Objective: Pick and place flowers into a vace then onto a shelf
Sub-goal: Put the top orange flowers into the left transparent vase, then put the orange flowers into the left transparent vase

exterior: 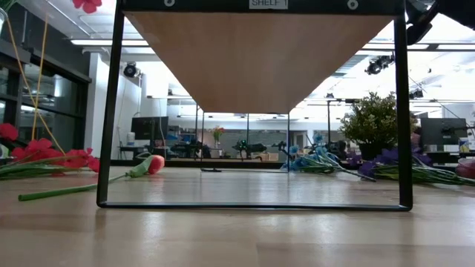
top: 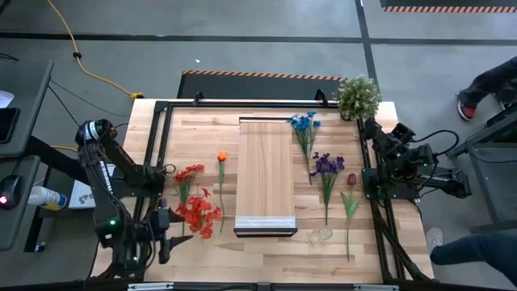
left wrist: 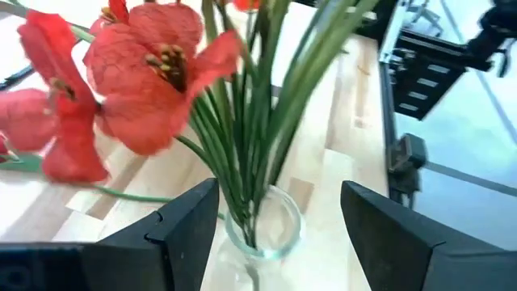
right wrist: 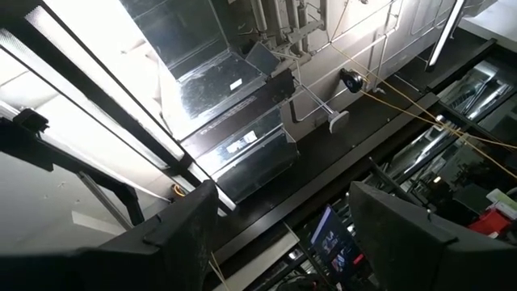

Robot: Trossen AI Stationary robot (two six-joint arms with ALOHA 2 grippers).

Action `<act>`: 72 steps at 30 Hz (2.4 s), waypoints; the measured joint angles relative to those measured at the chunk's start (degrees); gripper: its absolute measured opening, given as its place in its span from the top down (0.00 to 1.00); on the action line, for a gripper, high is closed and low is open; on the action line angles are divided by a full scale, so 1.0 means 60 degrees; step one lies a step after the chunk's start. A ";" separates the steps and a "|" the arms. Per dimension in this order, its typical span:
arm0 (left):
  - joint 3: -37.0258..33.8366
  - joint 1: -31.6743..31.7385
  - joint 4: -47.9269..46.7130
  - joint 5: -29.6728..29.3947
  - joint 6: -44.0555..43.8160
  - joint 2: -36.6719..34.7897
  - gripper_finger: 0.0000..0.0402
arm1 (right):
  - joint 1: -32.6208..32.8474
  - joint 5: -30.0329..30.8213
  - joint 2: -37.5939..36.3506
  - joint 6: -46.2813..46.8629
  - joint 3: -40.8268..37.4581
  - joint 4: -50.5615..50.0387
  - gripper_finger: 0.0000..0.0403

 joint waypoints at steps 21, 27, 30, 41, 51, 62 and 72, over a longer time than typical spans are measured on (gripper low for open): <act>0.0262 -0.0154 -0.0868 0.2293 -0.2265 -0.0264 0.26 | 0.0000 0.0004 0.0002 0.0000 0.0000 0.0001 0.34; 0.0721 -0.0154 -0.1745 0.3203 -0.3486 -0.0264 0.26 | -0.0003 0.0001 0.0002 0.0000 -0.0003 -0.0002 0.34; 0.0906 -0.0154 -0.2209 0.3640 -0.4132 -0.0264 0.26 | -0.0003 -0.0029 0.0002 0.0000 0.0000 0.0002 0.34; 0.0976 -0.0132 -0.4143 0.5538 -0.7765 -0.0260 0.26 | -0.0001 -0.0257 0.0000 0.0000 0.0000 -0.0001 0.34; 0.0914 -0.0128 -0.5222 0.5522 -0.9682 -0.0257 0.26 | -0.0001 -0.0273 0.0002 -0.0001 0.0000 -0.0001 0.33; 0.0911 0.0305 -0.6155 0.6346 -1.0930 -0.0256 0.26 | -0.0003 -0.0280 0.0002 -0.0004 0.0000 -0.0002 0.34; 0.0604 0.1393 -0.6910 0.7558 -1.0778 -0.0288 0.26 | -0.0002 -0.0453 0.0002 0.0020 0.0000 -0.0002 0.34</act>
